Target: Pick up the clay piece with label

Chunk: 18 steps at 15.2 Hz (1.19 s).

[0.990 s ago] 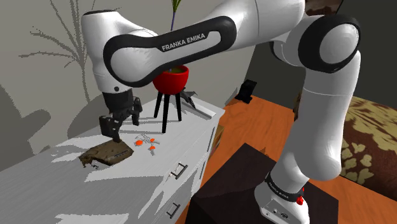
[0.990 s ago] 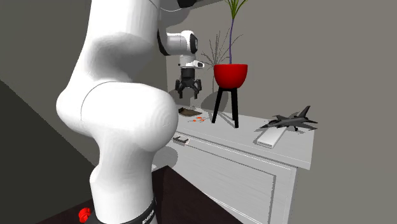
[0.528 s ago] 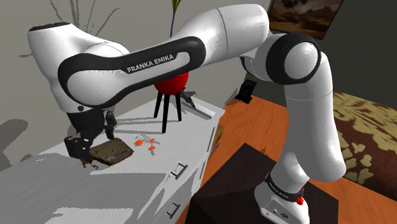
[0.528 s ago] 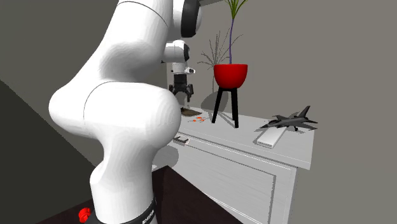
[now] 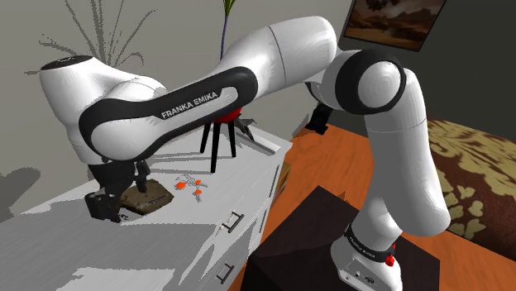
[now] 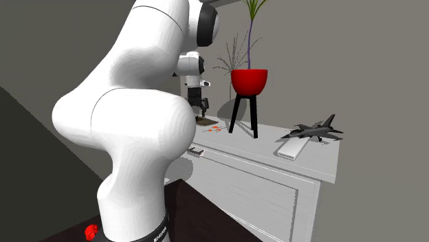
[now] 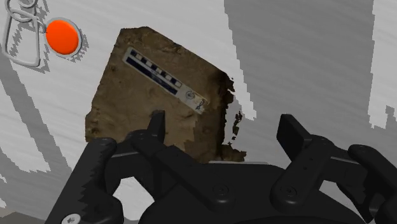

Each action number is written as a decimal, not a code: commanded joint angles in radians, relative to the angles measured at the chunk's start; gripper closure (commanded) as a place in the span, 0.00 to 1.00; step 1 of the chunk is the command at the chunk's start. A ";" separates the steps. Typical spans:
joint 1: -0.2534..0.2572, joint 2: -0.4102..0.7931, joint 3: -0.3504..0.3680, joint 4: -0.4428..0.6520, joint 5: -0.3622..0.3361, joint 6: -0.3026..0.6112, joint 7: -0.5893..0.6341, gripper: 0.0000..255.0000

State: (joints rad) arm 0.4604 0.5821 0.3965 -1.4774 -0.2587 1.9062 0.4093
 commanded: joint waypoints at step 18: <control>0.001 -0.026 0.007 0.046 0.012 -0.069 -0.008 1.00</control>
State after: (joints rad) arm 0.4591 0.5568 0.4028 -1.4476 -0.2478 1.8538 0.4016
